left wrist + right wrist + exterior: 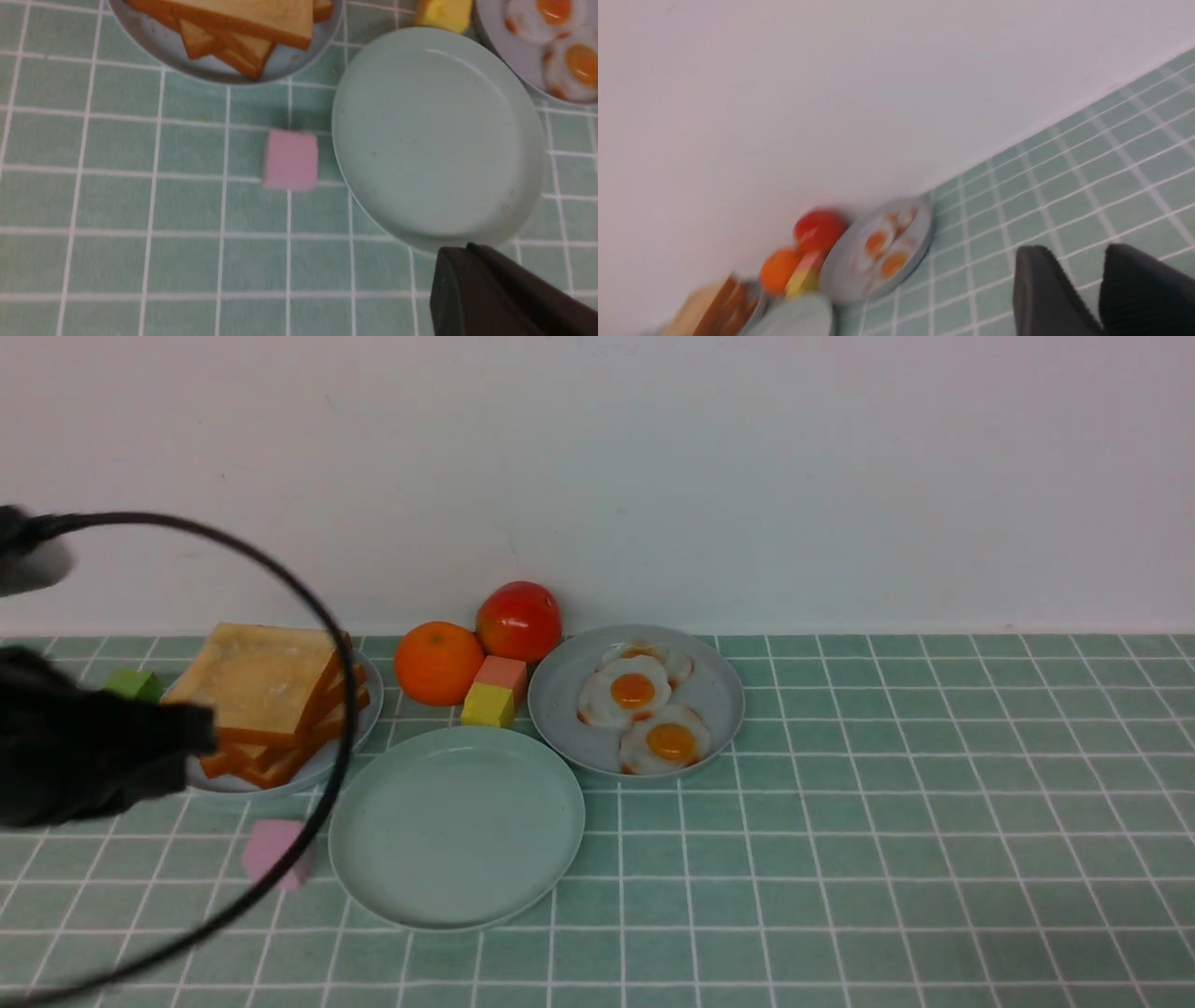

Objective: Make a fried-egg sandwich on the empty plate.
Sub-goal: Use the left arm to grab a slice of bread

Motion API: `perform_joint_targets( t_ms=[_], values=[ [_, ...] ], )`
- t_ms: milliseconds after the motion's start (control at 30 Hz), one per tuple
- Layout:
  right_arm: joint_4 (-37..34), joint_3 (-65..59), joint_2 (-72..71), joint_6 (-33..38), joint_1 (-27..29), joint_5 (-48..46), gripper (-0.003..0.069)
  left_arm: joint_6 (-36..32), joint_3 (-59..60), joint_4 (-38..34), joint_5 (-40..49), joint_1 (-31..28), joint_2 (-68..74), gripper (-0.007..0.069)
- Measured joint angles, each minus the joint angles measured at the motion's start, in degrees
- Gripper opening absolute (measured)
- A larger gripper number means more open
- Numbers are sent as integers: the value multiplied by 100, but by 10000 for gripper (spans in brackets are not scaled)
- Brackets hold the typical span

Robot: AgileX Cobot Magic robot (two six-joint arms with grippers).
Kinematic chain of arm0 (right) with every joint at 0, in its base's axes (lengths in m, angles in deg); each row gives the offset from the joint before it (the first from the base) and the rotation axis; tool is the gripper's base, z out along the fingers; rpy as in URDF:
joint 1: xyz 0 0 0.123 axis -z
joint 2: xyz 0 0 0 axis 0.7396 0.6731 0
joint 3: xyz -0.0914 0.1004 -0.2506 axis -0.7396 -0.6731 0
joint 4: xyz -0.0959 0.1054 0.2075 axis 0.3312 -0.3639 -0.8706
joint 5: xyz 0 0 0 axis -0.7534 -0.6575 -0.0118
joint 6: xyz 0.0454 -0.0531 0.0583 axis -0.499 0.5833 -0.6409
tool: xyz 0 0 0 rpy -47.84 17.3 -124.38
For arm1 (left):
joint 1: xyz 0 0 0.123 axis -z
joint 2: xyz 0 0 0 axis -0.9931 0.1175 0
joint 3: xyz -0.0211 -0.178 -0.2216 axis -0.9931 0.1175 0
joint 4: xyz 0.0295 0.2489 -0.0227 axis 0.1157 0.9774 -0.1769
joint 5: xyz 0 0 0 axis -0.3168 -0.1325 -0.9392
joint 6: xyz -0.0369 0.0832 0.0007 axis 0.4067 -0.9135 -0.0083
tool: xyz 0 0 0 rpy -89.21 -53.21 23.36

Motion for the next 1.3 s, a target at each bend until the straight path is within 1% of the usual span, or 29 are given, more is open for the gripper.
perform_joint_targets(
  t_ms=[133, 200, 233, 267, 333, 433, 533, 567, 600, 700, 833, 933, 1067, 1100, 1167, 1233, 1267, 1300],
  values=[
    [314, 1696, 975, 755, 0, -1997, 85, 0, -621, 213, -170, 11, 1096, 1],
    [527, 2690, 1717, 1157, 0, -2913, 28, 0, -1053, 413, -284, 22, 1732, 20],
    [619, 3080, 2031, 1287, 0, -3279, 10, 0, -1250, 516, -337, 30, 2017, 34],
    [638, 3220, 2090, 1307, 0, -3405, 7, -6, -1290, 557, -360, 30, 2073, 39],
    [787, 3825, 2692, 1438, -12, -3899, 0, -7, -1719, 781, -453, 30, 2713, 90],
    [787, 4236, 3123, 1457, -130, -4157, 0, -21, -2279, 1139, -602, 30, 3351, 190],
    [582, 4338, 3321, 1536, -263, -4209, 0, -26, -2753, 1453, -863, 30, 3906, 296],
    [573, 4338, 3321, 1543, -263, -4209, 0, -26, -2775, 1495, -880, 30, 3935, 309],
    [539, 4338, 3348, 1556, -289, -4244, 0, -26, -2920, 1657, -1056, 30, 4175, 351],
    [530, 4338, 3348, 1561, -289, -4313, 1, -26, -2992, 1812, -1283, 30, 4467, 398],
    [524, 4338, 3348, 1561, -289, -4331, 2, -26, -2994, 1955, -1440, 30, 4812, 413],
    [524, 4338, 3348, 1561, -289, -4331, 4, -26, -3022, 2066, -1473, 31, 4916, 407],
    [524, 4338, 3348, 1567, -289, -4331, 5, -26, -3059, 2110, -1445, 36, 4957, 320],
    [524, 4338, 3348, 1567, -289, -4331, 5, -26, -3065, 2117, -1419, 36, 4957, 277],
    [524, 4338, 3348, 1567, -289, -4331, 5, -26, -3079, 2117, -1401, 36, 4957, 215],
    [495, 4338, 3348, 1567, -289, -4342, 5, -26, -3079, 2117, -1401, 36, 4957, 111],
    [484, 4338, 3348, 1567, -289, -4349, 5, -26, -3079, 2117, -1401, 36, 4957, 111],
    [467, 4338, 3348, 1567, -289, -4368, 7, -26, -3079, 2112, -1394, 36, 4957, 52]
  ],
)
